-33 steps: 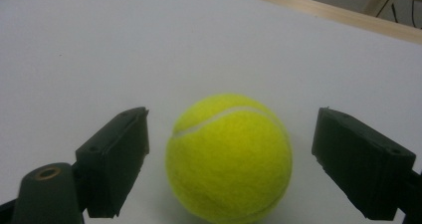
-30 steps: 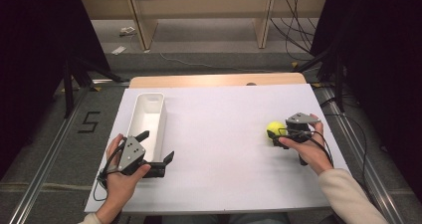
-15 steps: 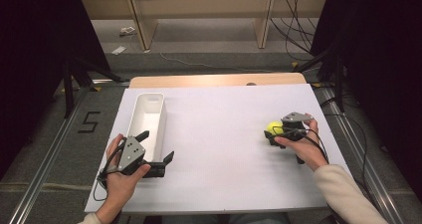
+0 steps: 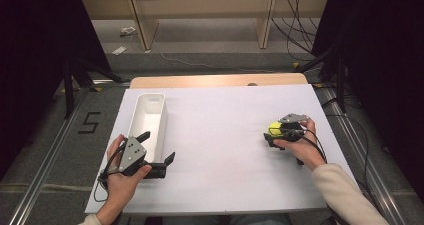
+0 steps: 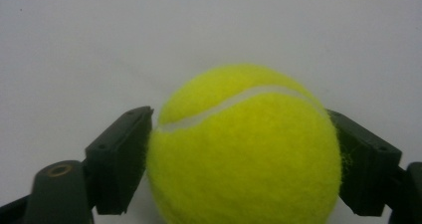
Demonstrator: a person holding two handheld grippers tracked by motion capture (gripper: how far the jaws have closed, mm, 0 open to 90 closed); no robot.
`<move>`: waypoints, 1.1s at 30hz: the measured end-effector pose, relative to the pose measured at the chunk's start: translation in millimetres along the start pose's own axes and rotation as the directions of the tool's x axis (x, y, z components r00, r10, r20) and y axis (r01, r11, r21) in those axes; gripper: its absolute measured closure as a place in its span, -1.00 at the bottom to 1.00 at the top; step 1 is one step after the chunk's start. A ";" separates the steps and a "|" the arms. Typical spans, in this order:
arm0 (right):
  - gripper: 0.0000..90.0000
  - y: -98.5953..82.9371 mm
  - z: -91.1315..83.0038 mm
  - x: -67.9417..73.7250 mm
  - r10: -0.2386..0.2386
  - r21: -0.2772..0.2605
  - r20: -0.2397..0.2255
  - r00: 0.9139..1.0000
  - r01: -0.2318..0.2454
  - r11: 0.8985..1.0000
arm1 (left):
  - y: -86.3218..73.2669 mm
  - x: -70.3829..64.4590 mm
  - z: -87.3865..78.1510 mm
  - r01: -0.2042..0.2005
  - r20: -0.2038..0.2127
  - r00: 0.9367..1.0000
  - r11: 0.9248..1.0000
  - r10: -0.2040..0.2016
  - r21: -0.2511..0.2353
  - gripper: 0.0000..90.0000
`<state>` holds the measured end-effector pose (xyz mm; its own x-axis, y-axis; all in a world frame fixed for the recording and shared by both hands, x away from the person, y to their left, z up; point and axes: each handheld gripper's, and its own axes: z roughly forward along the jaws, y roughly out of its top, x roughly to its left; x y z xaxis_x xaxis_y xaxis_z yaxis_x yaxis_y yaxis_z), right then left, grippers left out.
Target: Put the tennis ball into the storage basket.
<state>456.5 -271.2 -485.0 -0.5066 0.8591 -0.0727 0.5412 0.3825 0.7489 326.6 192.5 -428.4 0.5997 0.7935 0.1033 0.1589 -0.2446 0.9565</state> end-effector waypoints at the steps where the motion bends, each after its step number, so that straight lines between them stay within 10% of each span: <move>1: -0.44 0.0 -0.5 0.0 0.004 0.001 0.007 1.000 -0.004 1.000 | -0.1 0.0 0.1 0.000 0.000 1.000 1.000 0.000 0.001 -1.00; 33: -0.41 19.3 -19.5 12.8 0.003 -0.115 -0.026 1.000 -0.006 0.993 | 1.2 -0.1 -1.3 -0.001 -0.003 1.000 1.000 0.001 -0.009 -1.00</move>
<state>447.4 -259.5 -458.6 -0.5220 0.8513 -0.0534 0.4638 0.3358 0.8198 325.7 192.9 -426.9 0.5973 0.7951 0.1049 0.1514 -0.2403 0.9588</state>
